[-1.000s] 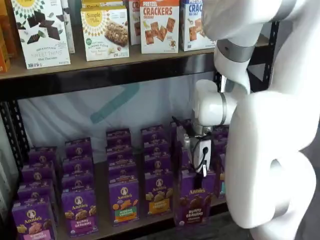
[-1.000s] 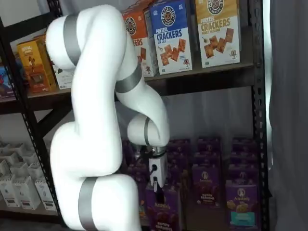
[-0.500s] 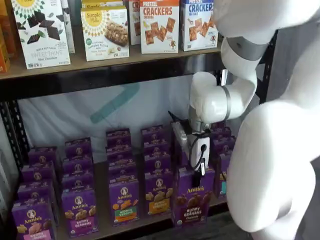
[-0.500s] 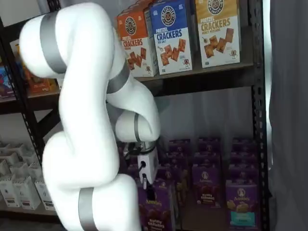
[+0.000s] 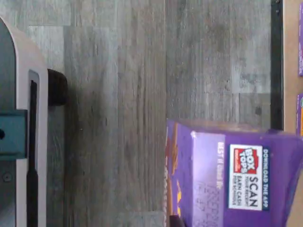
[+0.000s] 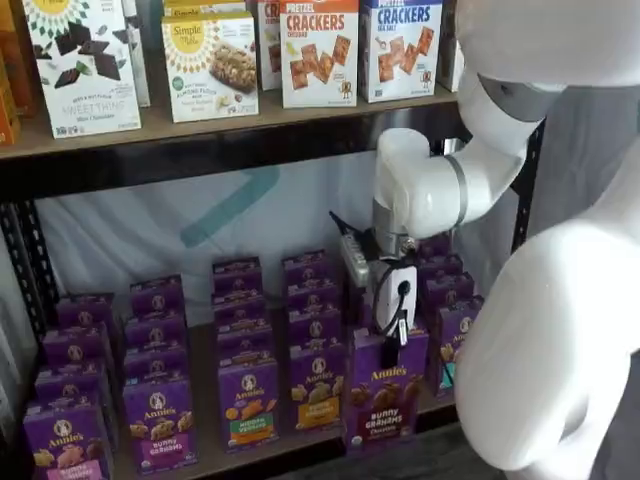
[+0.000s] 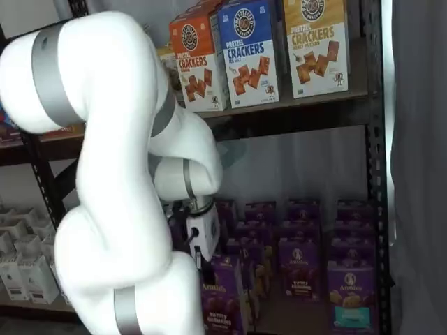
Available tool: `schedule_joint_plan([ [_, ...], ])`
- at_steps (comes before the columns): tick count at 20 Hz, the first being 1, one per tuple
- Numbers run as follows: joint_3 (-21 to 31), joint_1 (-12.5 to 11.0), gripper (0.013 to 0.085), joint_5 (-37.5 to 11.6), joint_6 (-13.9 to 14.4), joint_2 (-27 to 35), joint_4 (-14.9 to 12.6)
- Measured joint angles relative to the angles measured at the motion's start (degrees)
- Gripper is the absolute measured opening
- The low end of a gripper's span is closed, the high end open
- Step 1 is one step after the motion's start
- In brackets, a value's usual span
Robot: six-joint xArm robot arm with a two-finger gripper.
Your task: Pick up the purple box with a brown patch in the center, on the bottom shelf, the fifth box from the left
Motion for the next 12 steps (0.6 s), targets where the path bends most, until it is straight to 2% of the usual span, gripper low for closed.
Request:
schedule_joint_plan([
  [5,-0.5,0.6,0.0330,4.2,1.2,-4.2,-0.7],
  [12,-3.9,-0.9,0.0330,10.6,0.2,-7.2,-1.3],
])
